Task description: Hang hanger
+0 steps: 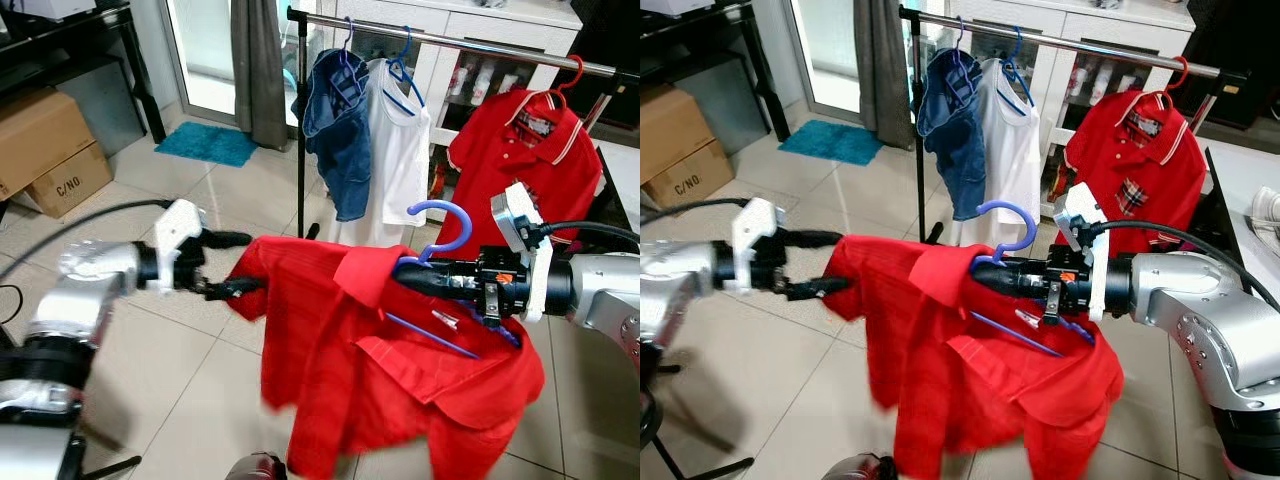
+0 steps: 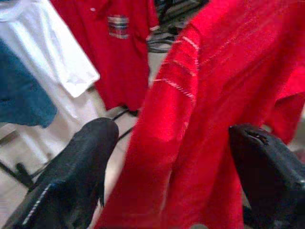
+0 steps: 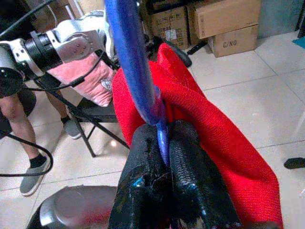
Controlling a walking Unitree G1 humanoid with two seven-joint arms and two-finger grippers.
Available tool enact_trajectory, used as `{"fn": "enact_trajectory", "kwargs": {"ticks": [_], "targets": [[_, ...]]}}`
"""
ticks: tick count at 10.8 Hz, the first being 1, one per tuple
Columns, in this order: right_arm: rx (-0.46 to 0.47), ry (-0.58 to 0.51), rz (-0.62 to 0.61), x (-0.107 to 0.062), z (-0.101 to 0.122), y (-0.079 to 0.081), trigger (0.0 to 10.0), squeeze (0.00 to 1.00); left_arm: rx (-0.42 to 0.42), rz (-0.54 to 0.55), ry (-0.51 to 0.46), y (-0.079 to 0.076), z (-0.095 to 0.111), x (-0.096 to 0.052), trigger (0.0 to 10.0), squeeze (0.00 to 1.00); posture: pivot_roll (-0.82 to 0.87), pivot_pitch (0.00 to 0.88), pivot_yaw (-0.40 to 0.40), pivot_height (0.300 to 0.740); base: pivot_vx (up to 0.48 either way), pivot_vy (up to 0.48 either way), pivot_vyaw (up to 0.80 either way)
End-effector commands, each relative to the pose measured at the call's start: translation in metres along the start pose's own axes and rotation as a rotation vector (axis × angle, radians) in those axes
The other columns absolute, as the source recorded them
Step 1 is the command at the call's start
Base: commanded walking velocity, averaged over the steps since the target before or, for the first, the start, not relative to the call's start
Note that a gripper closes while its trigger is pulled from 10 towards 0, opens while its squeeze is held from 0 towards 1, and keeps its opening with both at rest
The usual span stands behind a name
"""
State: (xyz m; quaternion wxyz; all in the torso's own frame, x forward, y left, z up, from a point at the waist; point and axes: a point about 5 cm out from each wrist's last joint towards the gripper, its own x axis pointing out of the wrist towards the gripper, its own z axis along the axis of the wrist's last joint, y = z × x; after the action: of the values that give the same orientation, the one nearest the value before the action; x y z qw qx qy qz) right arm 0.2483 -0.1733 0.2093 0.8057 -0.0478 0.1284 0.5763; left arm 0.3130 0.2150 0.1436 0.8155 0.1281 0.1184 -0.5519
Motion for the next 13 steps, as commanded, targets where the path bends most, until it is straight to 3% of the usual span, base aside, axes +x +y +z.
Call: {"fn": "enact_trajectory", "kwargs": {"ticks": [1, 6, 13], "targets": [[-0.036, -0.016, 0.006, -0.002, 0.008, 0.003, 10.0, 0.00, 0.015, -0.025, -0.008, -0.001, 0.005, 0.003, 0.0, 0.00, -0.03, 0.000, 0.015, 0.740, 0.000, 0.000, 0.00], [-0.035, -0.018, 0.010, 0.002, 0.008, 0.003, 10.0, 0.00, -0.015, -0.028, -0.011, -0.002, -0.003, 0.014, 0.0, 0.00, -0.04, 0.000, 0.020, 0.740, 0.000, 0.000, 0.00], [-0.031, -0.012, 0.004, 0.003, 0.007, 0.002, 10.0, 0.00, -0.020, 0.044, -0.013, 0.003, -0.006, 0.004, 0.0, 0.00, -0.04, 0.000, 0.018, 0.740, 0.000, 0.000, 0.00]]}}
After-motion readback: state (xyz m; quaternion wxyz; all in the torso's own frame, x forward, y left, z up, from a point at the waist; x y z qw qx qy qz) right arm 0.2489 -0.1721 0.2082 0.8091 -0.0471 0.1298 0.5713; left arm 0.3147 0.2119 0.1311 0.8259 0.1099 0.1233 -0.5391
